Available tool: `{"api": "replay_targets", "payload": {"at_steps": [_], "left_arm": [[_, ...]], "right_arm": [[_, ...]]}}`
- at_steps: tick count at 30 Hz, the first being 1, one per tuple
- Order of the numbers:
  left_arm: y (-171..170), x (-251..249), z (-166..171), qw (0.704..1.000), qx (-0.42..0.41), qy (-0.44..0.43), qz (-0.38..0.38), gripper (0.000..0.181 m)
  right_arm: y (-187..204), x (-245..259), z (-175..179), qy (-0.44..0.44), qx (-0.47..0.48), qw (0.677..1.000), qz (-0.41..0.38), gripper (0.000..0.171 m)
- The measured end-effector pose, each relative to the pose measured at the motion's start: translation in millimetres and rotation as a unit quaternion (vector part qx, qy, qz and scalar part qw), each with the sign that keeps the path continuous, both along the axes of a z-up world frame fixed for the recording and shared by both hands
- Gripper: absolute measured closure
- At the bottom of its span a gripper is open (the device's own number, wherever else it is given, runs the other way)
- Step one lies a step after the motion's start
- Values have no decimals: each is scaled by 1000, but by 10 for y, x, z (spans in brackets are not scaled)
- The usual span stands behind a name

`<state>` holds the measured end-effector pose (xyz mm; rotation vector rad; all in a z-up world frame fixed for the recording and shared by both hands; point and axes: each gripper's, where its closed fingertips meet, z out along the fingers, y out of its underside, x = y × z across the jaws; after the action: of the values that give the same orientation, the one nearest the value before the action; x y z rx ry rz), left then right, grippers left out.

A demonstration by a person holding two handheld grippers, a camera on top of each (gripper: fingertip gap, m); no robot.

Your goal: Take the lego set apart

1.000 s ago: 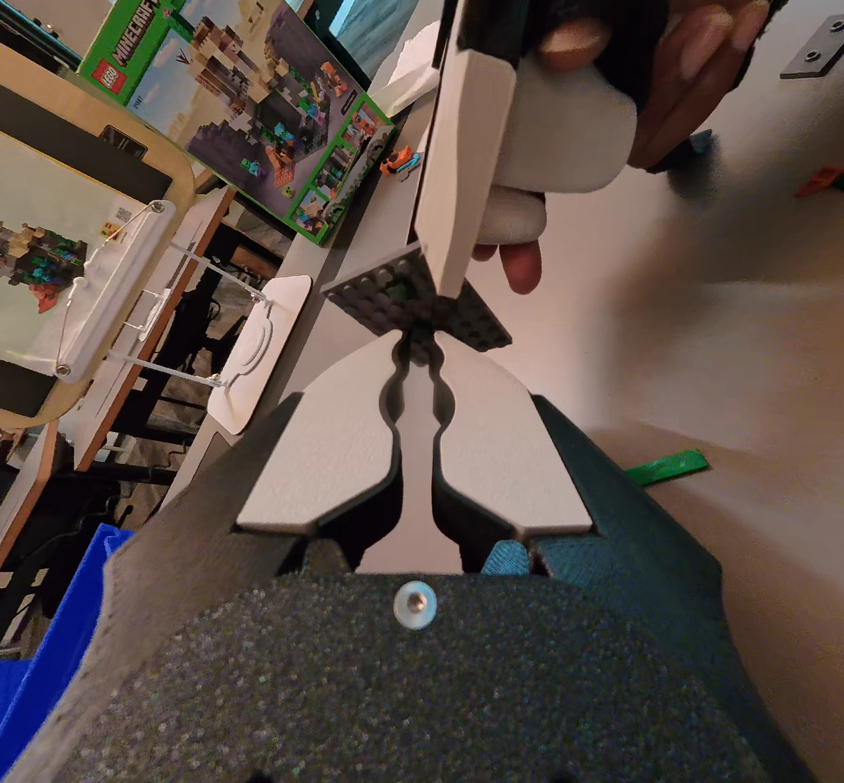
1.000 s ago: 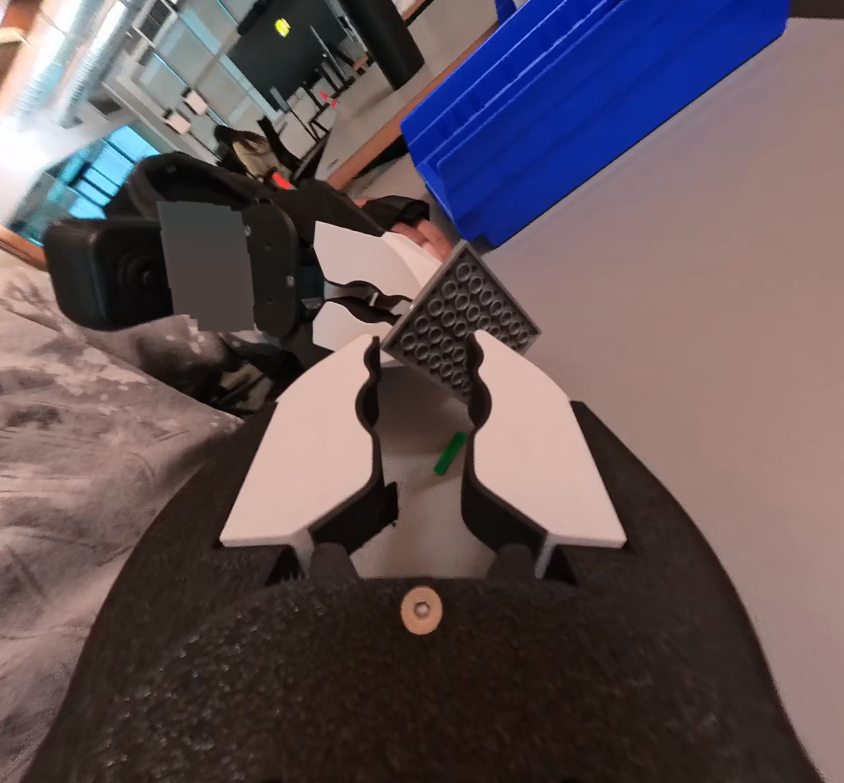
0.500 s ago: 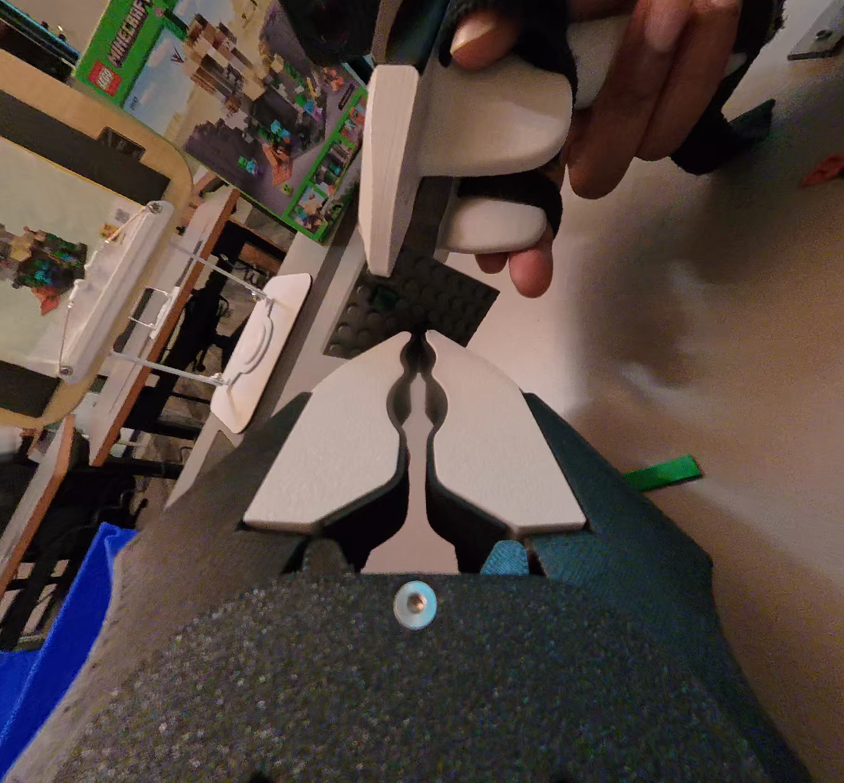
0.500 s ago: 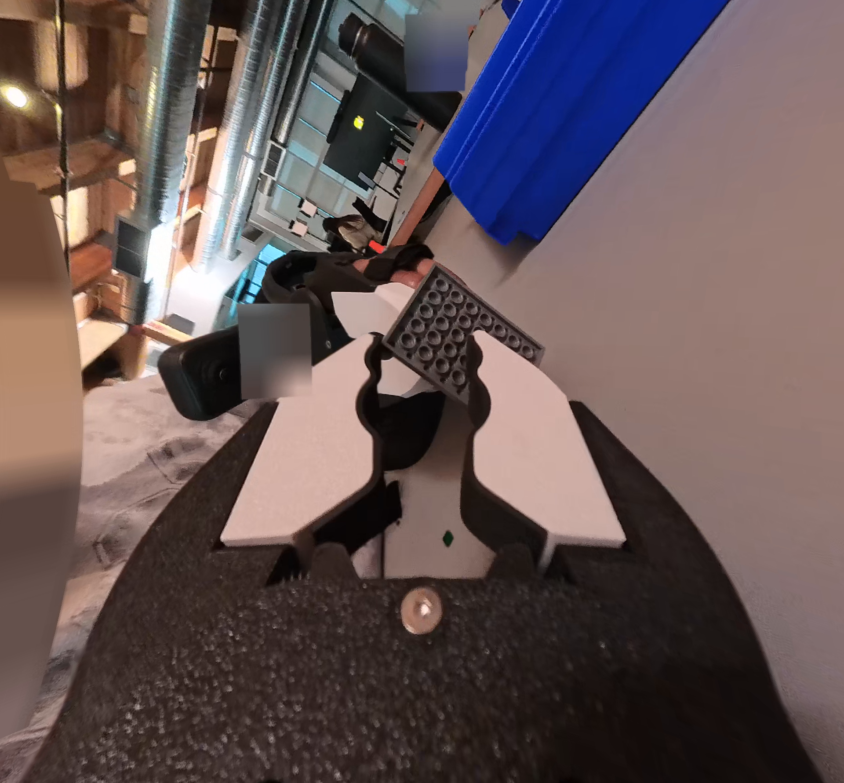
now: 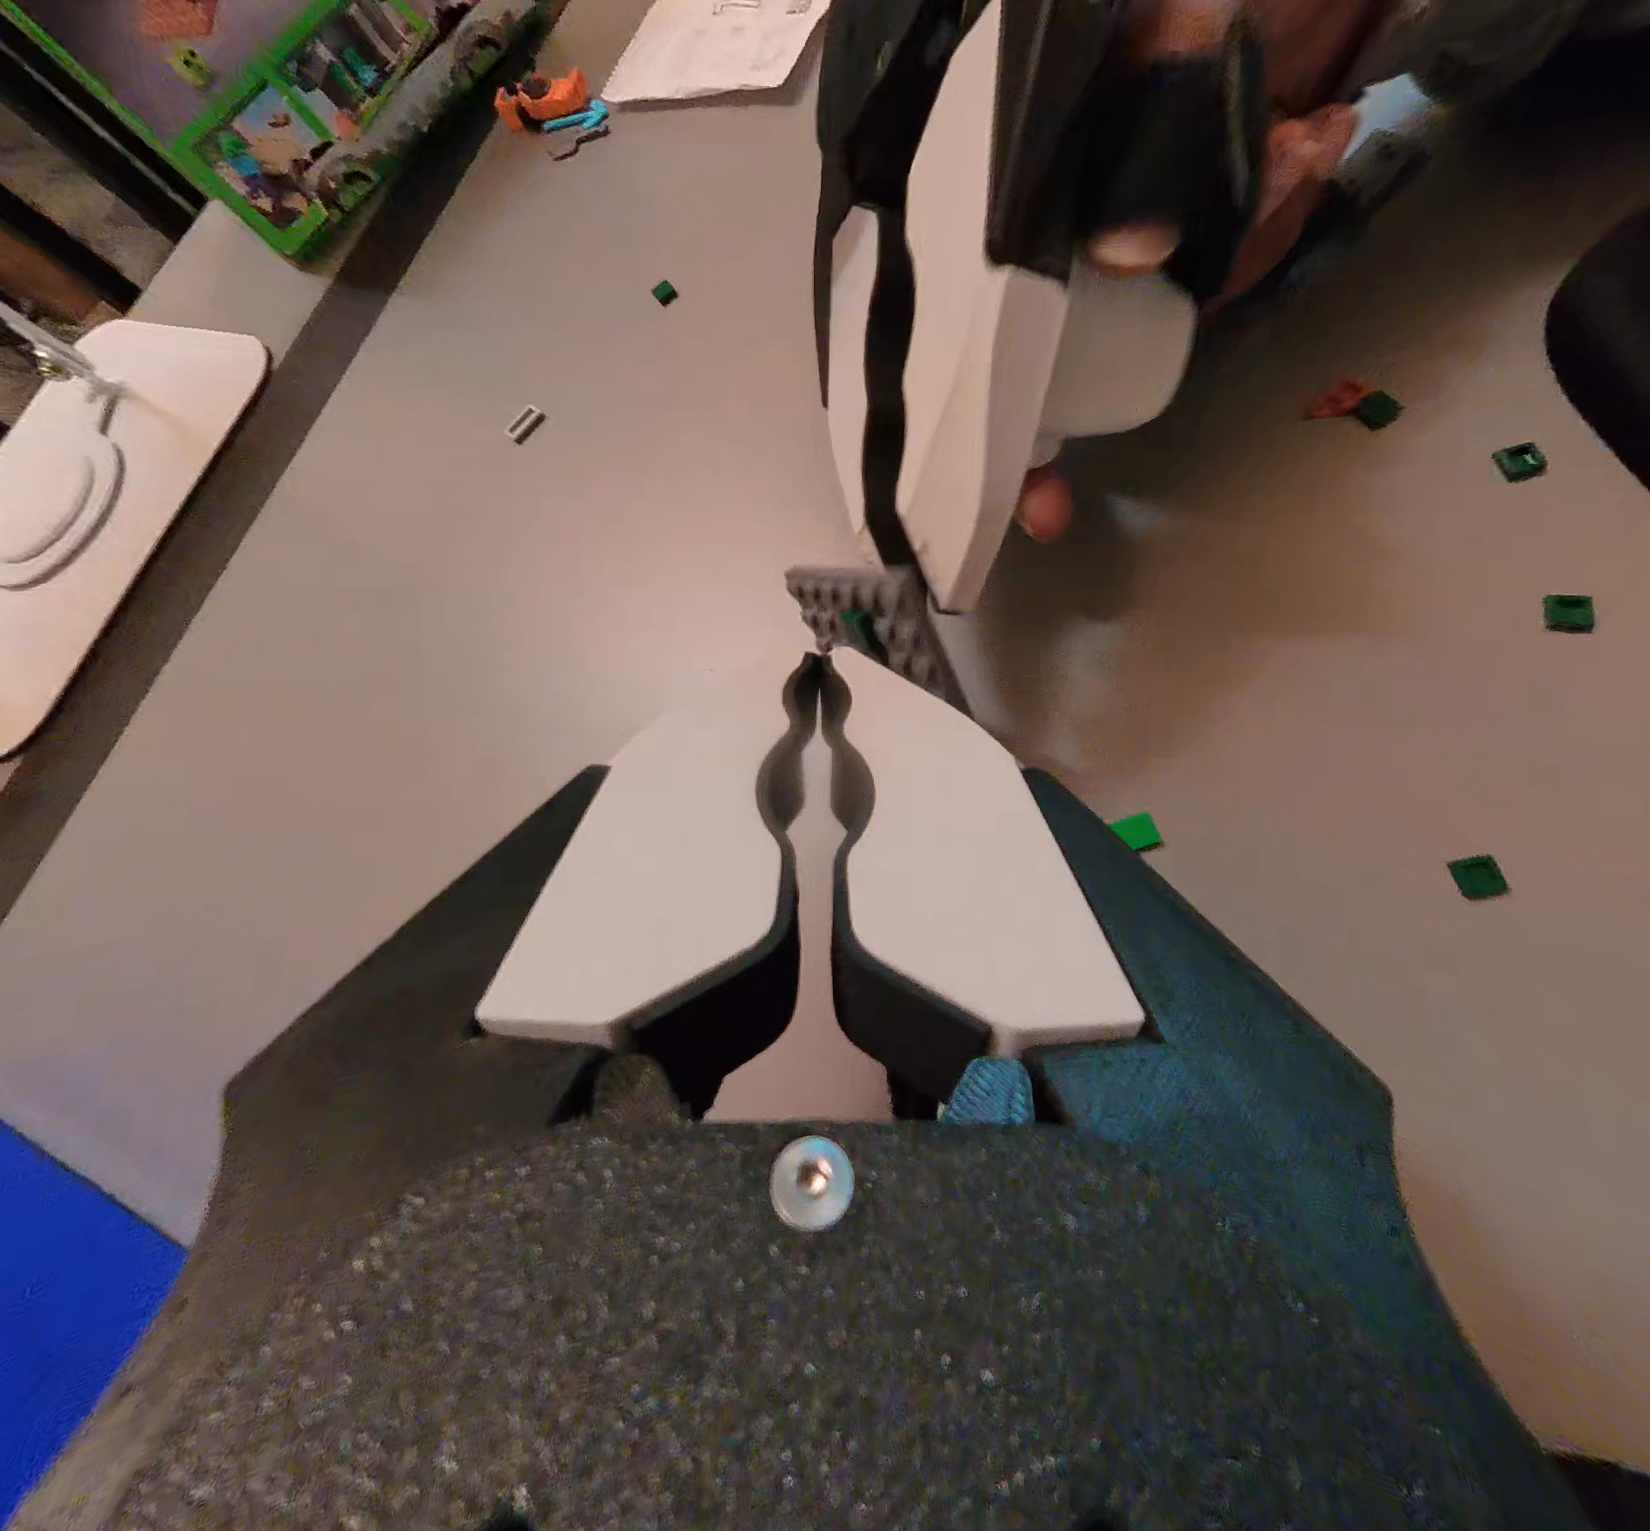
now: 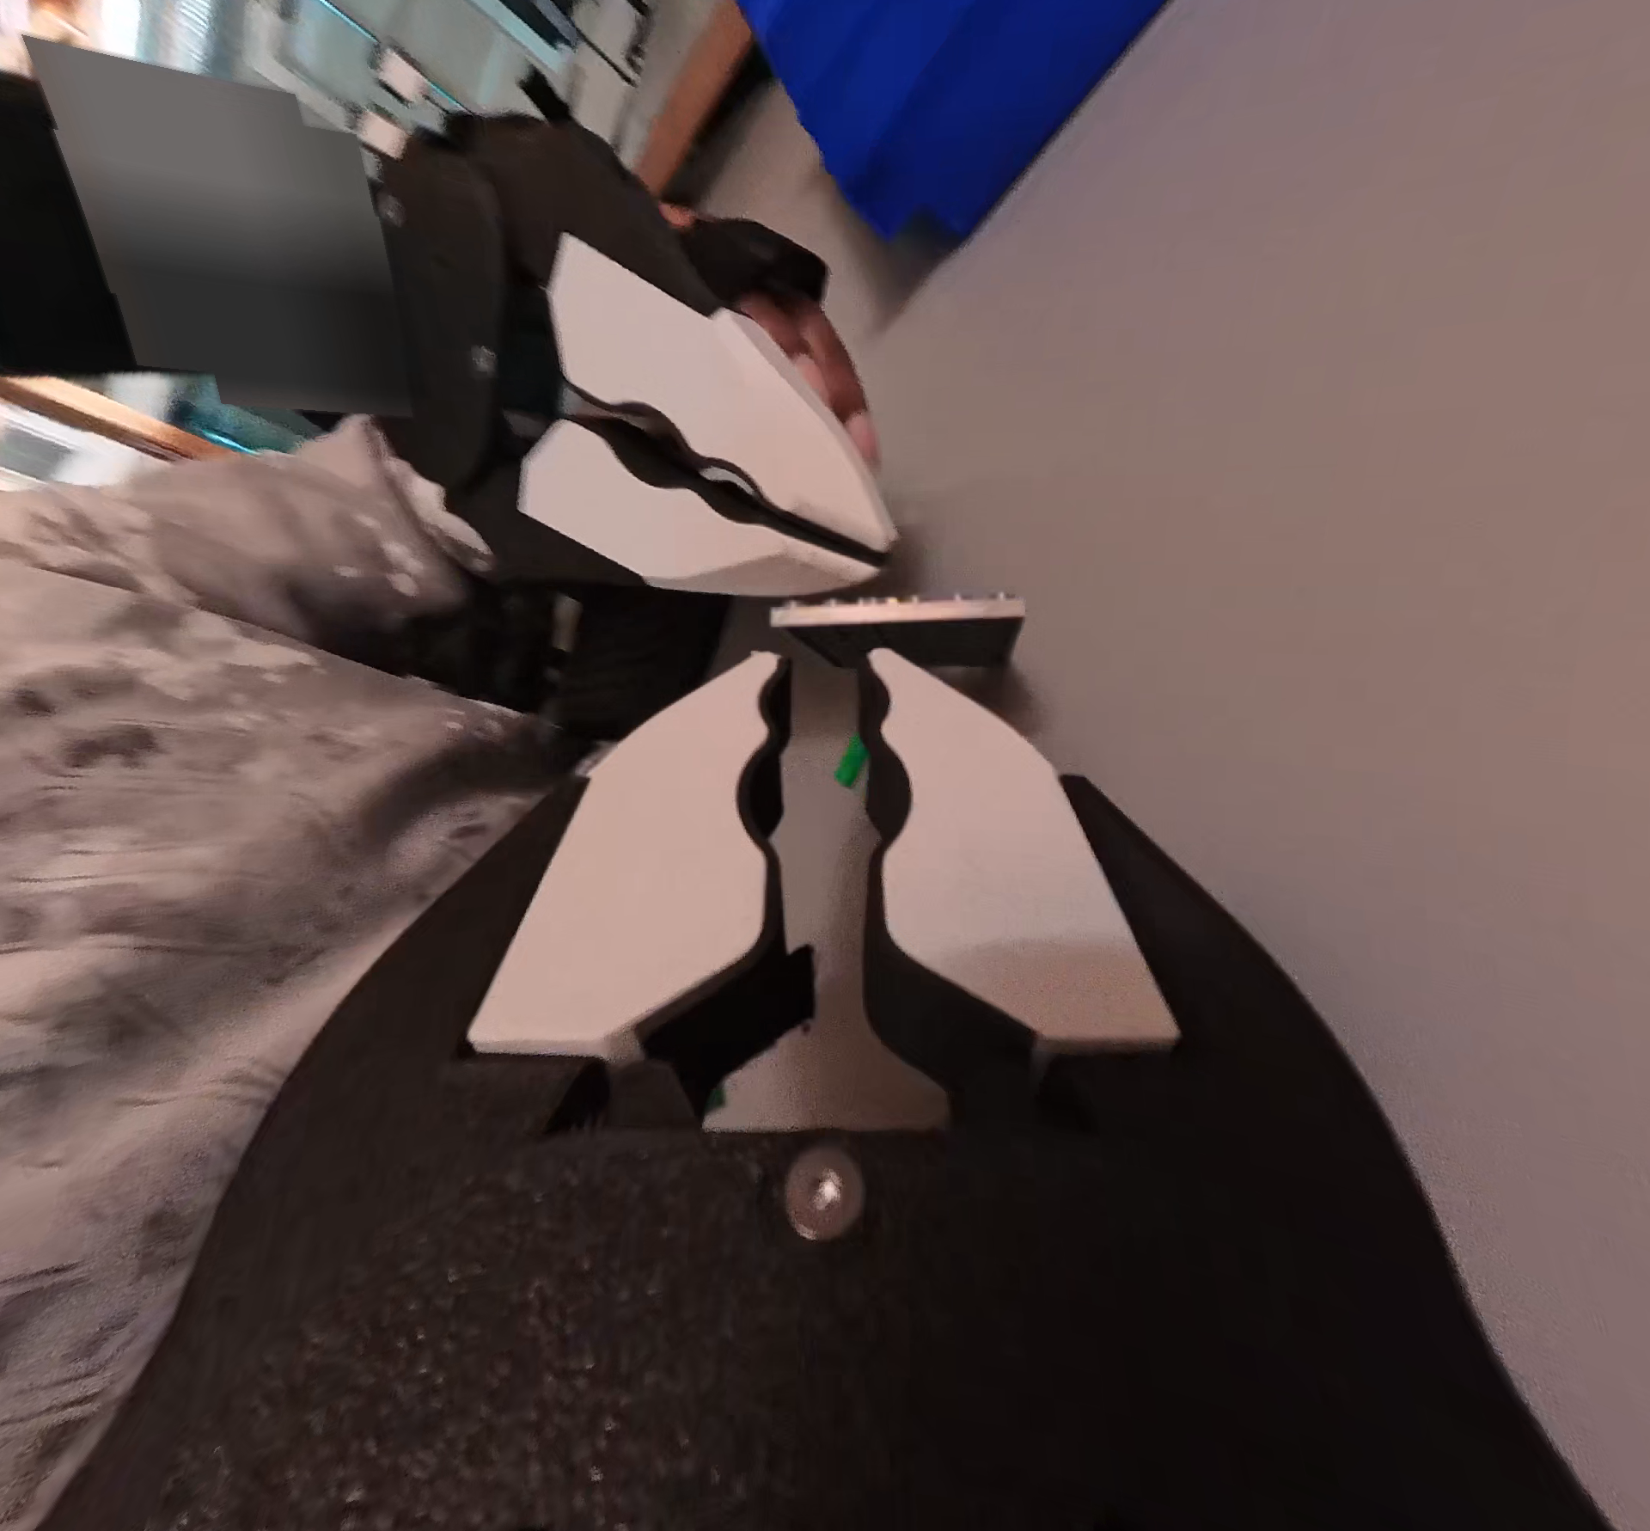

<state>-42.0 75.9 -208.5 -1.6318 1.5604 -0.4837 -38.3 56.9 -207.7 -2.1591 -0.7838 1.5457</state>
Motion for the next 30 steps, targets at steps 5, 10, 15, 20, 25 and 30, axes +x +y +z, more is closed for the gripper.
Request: {"api": "replay_targets", "payload": {"at_steps": [5,10,15,20,25,30], "left_arm": [[-59,-112,-50,1000,-31,1,-4,181],[-142,-182,-211,999,-49,19,-9,179],[-305,-96,-315,997,-55,24,-42,175],[-367,-85,-435,996,-64,43,-49,171],[-268,-143,-434,997,-33,62,-27,172],[-257,-291,-452,991,-89,93,-20,153]], "right_arm": [[9,118,-238,-109,62,992,7,169],[-70,71,-196,-92,48,994,29,157],[-215,46,-217,-86,34,994,65,154],[-359,-5,-170,-51,4,995,87,148],[-327,14,-312,-113,40,990,79,145],[-179,82,-378,-188,178,964,65,134]]}}
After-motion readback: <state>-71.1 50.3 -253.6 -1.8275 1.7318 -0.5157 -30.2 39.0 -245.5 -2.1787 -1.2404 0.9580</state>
